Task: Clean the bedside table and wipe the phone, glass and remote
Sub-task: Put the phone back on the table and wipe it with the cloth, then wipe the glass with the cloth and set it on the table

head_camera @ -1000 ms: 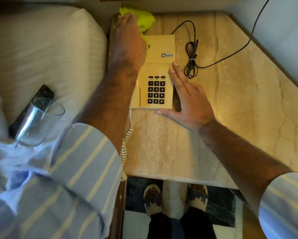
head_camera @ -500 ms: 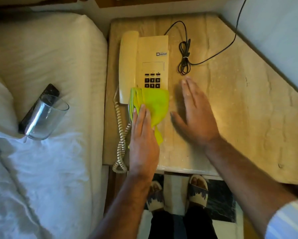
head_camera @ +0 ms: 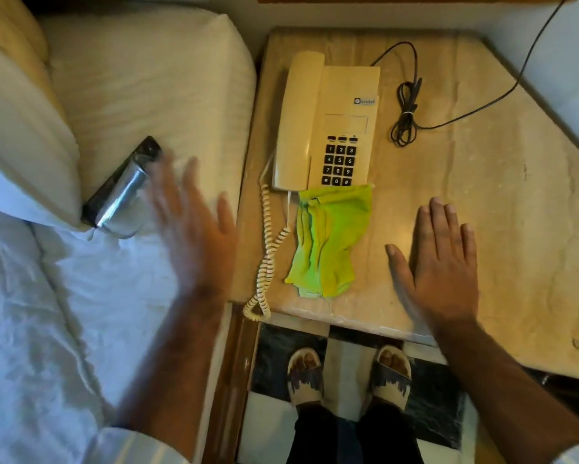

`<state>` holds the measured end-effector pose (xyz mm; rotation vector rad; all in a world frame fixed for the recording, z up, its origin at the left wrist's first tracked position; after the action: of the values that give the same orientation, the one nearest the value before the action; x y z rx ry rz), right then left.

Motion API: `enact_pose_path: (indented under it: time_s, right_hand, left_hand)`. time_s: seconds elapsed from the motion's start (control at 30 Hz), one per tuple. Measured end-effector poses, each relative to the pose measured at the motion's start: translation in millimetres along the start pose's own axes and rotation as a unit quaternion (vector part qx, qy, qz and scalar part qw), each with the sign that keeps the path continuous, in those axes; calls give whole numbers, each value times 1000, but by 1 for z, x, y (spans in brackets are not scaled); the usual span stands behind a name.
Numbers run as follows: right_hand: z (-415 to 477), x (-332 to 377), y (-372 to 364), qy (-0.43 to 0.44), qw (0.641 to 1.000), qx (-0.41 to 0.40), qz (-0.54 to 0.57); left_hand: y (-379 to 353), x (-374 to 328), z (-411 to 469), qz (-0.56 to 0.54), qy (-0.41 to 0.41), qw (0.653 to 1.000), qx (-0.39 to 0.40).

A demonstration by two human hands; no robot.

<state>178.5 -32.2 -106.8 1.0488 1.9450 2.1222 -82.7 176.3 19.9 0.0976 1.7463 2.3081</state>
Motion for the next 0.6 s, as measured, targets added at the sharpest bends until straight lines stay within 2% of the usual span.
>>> enact_pose_path:
  time_s: [0.07, 0.13, 0.23, 0.43, 0.5, 0.6]
  right_hand:
    - [1, 0, 0, 1, 1000, -4, 1]
    - [0, 0, -1, 3, 1000, -6, 1]
    - [0, -1, -1, 3, 1000, -5, 5]
    - [0, -1, 0, 4, 1000, -1, 25]
    - [3, 0, 3, -7, 998, 10, 58]
    - [5, 6, 14, -41, 983, 4, 180]
  left_hand:
    - [8, 43, 19, 41, 70, 997, -8]
    - [9, 74, 31, 57, 99, 993, 18]
    - [0, 93, 37, 62, 80, 992, 72]
    - [5, 97, 28, 60, 25, 997, 40]
    - [12, 88, 20, 33, 31, 998, 32]
    - [24, 57, 4, -84, 58, 994, 40]
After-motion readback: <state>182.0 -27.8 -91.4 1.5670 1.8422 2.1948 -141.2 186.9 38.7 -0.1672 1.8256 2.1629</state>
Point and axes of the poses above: each hand's wrist, its own z-axis towards the middle knuckle, its own y-axis out of the back of the hand, x = y × z, the point moved 5 cm from there along z, towards the middle knuckle, and after that the axes turned 13 degrees about z, right-handed, at the moved point
